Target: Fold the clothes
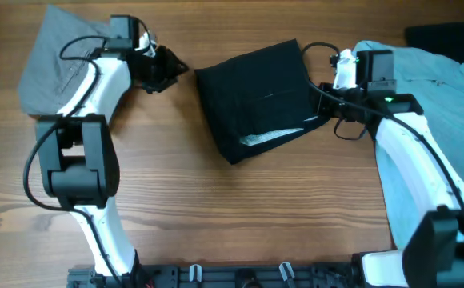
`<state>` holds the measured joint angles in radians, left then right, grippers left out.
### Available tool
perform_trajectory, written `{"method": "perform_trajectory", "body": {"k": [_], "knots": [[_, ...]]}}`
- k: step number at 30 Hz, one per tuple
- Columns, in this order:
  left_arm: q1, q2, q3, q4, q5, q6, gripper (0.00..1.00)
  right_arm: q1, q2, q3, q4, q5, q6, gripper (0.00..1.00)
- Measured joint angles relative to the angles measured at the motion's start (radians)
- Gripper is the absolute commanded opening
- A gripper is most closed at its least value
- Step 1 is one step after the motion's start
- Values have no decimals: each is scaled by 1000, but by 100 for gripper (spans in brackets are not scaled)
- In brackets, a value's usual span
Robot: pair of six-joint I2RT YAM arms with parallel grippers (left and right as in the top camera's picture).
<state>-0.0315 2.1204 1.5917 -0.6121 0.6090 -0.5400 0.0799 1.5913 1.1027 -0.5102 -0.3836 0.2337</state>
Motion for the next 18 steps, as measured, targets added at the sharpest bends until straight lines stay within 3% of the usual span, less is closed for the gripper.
{"method": "perform_trajectory", "body": {"k": [3, 8, 10, 13, 18], "knots": [[-26, 0, -1, -196, 110, 92, 98, 4, 134, 0, 50, 15, 19, 8], [-121, 0, -4, -296, 62, 181, 100, 3, 319, 1, 113, 25, 85, 7], [-165, 0, -29, -269, 19, 175, 100, 3, 321, 5, 108, 23, 91, 7], [-197, -2, -132, -164, -39, 61, 100, 3, 322, 7, 107, 21, 95, 7], [-206, -52, -281, 171, 40, -65, 94, 3, 322, 7, 105, 19, 94, 8]]}}
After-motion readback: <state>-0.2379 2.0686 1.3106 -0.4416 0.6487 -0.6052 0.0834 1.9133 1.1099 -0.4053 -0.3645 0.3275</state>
